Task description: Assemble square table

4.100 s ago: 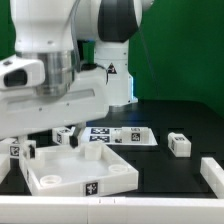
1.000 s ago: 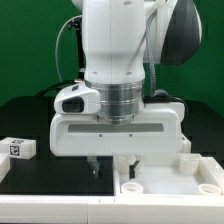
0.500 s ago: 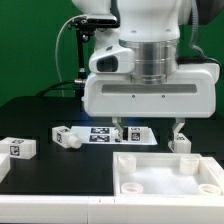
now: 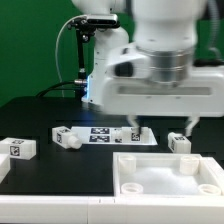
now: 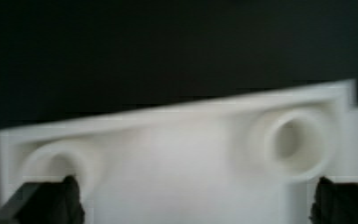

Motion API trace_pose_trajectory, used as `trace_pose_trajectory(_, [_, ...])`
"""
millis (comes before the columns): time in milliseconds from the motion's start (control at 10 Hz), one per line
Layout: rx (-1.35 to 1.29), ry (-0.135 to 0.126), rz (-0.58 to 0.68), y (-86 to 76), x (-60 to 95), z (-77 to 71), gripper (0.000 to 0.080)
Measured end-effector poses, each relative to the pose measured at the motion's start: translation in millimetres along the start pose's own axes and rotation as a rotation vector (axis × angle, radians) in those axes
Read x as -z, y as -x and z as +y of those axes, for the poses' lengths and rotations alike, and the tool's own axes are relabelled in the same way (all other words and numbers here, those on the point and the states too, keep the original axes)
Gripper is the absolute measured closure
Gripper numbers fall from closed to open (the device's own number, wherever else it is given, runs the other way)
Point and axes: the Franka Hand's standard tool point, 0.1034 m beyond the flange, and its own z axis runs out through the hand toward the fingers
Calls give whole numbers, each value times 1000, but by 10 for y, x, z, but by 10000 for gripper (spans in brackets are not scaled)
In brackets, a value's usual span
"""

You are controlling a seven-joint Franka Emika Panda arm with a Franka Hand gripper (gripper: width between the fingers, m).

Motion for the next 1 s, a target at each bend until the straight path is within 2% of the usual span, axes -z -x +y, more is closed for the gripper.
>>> trace_pose_trajectory(100, [3,18,-70,151,-85,-259,151])
trace_pose_trajectory(200, [-32,27,-109,219,-145,-402,151])
trace_pose_trajectory(300, [-60,28,-124,218,-94,-374,151])
trace_pose_trajectory(400, [-49,39,-211,275,-107,-298,151])
trace_pose_trajectory(600, [-43,56,-350,291,-173,-267,151])
trace_pose_trajectory(700, [13,50,-372,357,-269,-324,151])
trace_pose_trajectory(800, [27,50,-427,499,-375,-375,151])
trace_pose_trajectory(900, [1,84,-479,621,-432,-385,151])
trace_pose_trajectory(1000, [6,87,-572,668,-427,-354,151])
